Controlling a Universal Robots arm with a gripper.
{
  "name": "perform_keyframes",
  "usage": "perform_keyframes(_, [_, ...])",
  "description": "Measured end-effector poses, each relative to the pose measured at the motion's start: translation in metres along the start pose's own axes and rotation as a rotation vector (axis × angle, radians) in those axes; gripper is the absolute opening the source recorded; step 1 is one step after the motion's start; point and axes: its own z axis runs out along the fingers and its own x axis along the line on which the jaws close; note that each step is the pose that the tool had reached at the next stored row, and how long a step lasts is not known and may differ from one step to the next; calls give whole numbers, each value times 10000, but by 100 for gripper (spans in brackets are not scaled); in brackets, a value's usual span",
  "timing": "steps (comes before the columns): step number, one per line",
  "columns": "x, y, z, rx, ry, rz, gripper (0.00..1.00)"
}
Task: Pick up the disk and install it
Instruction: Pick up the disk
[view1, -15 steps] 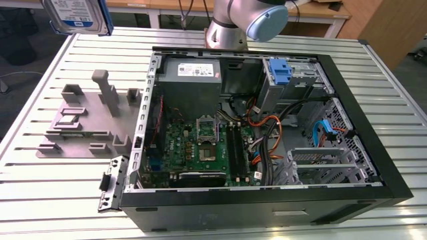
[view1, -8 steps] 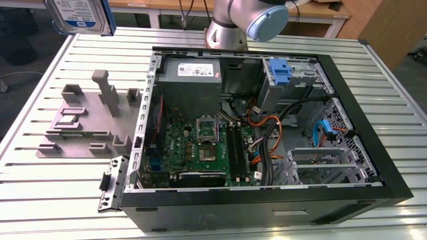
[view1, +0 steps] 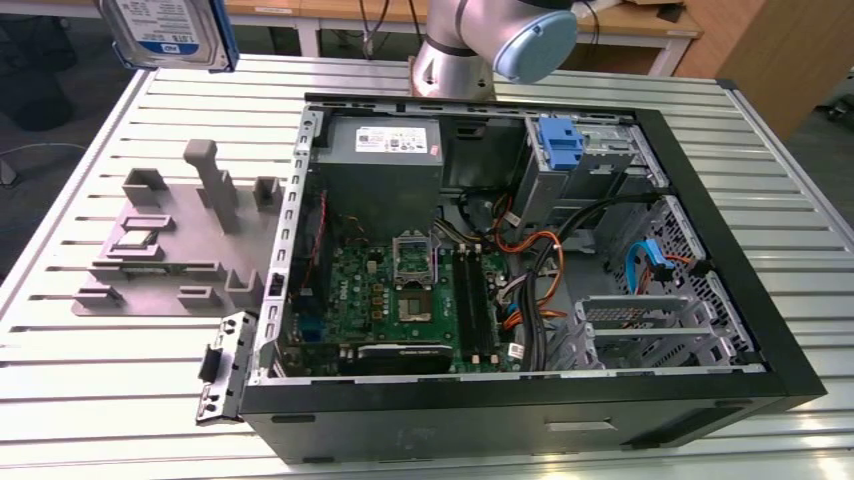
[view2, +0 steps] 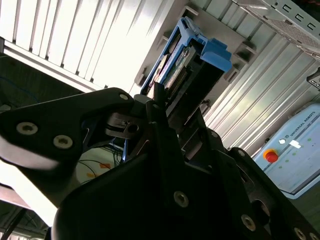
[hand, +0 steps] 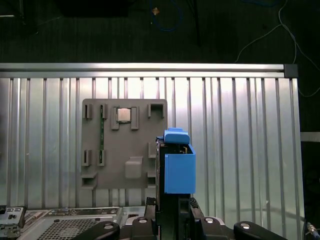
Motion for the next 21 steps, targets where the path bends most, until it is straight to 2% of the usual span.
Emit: perform_keyframes(21, [-3,-105,-2,1,0,0,35])
